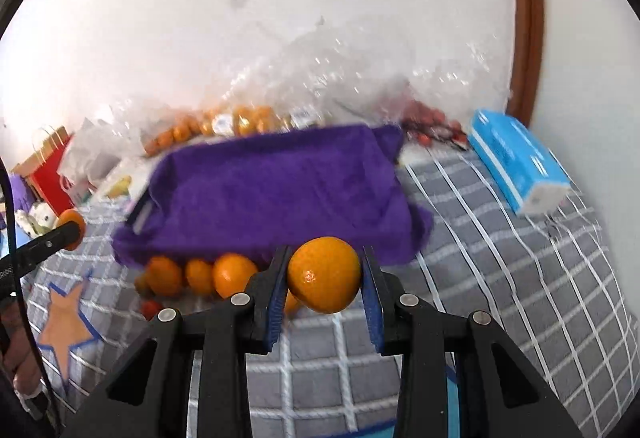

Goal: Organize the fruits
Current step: 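Lift the orange with the right gripper and carry it over the purple towel, then lower the orange onto the purple towel and open the right gripper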

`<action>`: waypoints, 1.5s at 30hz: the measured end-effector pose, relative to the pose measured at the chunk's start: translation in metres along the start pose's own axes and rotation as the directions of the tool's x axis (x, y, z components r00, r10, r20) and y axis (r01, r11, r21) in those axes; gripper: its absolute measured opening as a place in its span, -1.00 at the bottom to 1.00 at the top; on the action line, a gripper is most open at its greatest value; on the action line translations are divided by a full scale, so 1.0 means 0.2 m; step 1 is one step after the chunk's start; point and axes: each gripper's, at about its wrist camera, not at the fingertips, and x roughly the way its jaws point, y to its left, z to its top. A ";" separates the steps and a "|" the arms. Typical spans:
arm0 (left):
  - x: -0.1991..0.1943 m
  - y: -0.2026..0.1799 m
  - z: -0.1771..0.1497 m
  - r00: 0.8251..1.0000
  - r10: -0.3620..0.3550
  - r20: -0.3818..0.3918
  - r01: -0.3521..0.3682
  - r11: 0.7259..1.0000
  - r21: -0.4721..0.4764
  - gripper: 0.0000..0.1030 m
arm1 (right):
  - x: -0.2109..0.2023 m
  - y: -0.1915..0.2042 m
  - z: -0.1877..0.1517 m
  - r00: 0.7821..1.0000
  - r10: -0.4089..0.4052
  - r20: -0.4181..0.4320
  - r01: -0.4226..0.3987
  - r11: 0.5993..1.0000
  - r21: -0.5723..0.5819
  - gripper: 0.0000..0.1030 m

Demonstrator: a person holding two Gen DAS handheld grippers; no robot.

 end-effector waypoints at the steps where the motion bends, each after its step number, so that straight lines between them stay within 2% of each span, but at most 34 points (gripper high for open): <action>1: 0.00 -0.01 0.04 1.000 0.001 0.018 -0.001 1.000 -0.001 -0.26 | 0.01 0.01 0.03 1.000 0.006 0.007 -0.006 1.000 0.001 -0.33; 9: 0.16 -0.01 0.26 0.999 -0.033 0.042 0.035 0.998 -0.044 -0.26 | 0.13 0.07 0.29 0.997 0.032 0.064 -0.033 0.999 0.006 -0.33; 16: 0.33 -0.02 0.36 0.998 -0.017 0.067 0.020 0.999 -0.036 -0.26 | 0.30 0.11 0.43 0.995 0.052 0.083 -0.051 0.999 -0.009 -0.33; 22: 0.48 0.03 0.29 1.000 -0.013 0.028 0.015 0.999 -0.047 -0.26 | 0.49 0.09 0.36 0.999 0.040 0.029 -0.039 0.999 -0.036 -0.33; 29: 0.54 0.06 0.26 1.000 -0.020 0.008 0.021 0.997 -0.070 -0.26 | 0.53 0.01 0.34 0.999 0.029 0.028 -0.029 1.000 -0.004 -0.33; 41: 0.67 0.05 0.21 0.998 0.027 -0.060 -0.030 0.999 -0.044 -0.26 | 0.65 0.00 0.30 0.999 0.019 -0.030 -0.020 1.000 -0.015 -0.33; 45: 0.70 0.03 0.19 0.996 0.020 -0.085 -0.022 0.999 -0.026 -0.26 | 0.70 0.00 0.28 0.998 0.007 -0.063 -0.009 1.000 -0.022 -0.33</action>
